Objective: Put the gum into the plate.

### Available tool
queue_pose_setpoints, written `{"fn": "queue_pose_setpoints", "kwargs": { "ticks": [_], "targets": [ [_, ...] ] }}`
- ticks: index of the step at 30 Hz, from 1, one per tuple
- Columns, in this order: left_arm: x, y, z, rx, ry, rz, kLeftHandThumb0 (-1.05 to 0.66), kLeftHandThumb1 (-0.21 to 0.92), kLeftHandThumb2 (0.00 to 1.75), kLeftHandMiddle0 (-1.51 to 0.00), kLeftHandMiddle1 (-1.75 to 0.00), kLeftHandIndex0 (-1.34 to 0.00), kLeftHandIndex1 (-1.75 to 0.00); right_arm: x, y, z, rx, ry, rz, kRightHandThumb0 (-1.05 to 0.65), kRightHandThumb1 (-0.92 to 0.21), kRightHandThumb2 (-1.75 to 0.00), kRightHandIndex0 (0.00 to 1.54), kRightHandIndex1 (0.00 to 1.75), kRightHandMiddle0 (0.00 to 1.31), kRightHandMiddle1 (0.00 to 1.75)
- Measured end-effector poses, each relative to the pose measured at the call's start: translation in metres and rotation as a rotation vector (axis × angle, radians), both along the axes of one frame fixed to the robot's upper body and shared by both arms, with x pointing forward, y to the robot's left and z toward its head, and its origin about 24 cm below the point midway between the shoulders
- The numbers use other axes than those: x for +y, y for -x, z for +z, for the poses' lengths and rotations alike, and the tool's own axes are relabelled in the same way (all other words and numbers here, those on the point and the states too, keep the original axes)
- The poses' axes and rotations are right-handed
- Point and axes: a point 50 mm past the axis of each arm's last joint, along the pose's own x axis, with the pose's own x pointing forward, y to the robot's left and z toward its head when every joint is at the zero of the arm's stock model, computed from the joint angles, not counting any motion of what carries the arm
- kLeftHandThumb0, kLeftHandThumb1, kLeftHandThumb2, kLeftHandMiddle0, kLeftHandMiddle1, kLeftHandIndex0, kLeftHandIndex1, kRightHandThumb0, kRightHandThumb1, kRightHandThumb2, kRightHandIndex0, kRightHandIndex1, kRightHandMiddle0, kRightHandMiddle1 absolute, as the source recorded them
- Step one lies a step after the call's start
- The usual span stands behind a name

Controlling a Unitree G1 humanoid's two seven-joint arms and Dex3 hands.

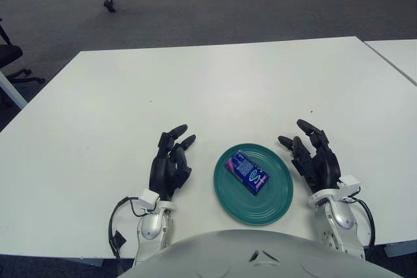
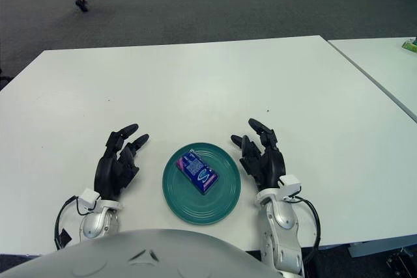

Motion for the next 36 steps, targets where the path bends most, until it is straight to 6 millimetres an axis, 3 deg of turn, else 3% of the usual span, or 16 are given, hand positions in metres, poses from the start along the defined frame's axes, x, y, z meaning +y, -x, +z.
{"fn": "queue_pose_setpoints", "kwargs": {
  "ticks": [6, 9, 26, 36],
  "targets": [
    [-0.0016, -0.0004, 0.0038, -0.040, -0.002, -0.008, -0.82, 0.92, 0.79, -0.47, -0.54, -0.20, -0.99, -0.0021, 0.0012, 0.0001, 0.004, 0.068, -0.034, -0.53, -0.92, -0.71, 0.48, 0.26, 0.03, 0.84],
    [-0.0025, -0.0006, 0.0050, -0.052, -0.002, -0.013, -0.83, 0.92, 0.79, -0.48, -0.54, -0.21, -0.99, -0.0027, 0.0018, -0.0002, 0.006, 0.103, -0.050, -0.55, -0.92, -0.73, 0.47, 0.21, 0.03, 0.84],
    [-0.0068, 0.0014, 0.0043, -0.049, 0.034, -0.042, -0.81, 0.92, 0.74, -0.51, -0.59, -0.21, -0.99, -0.0044, 0.0036, -0.0024, -0.007, 0.149, -0.035, -0.55, -0.92, -0.79, 0.46, 0.13, 0.00, 0.77],
    [-0.0086, 0.0020, 0.0037, -0.035, 0.086, -0.047, -0.79, 0.92, 0.79, -0.48, -0.58, -0.20, -0.97, -0.0053, 0.0049, -0.0036, -0.046, 0.153, -0.002, -0.53, -0.92, -0.81, 0.44, 0.09, 0.00, 0.76]
  ]
}}
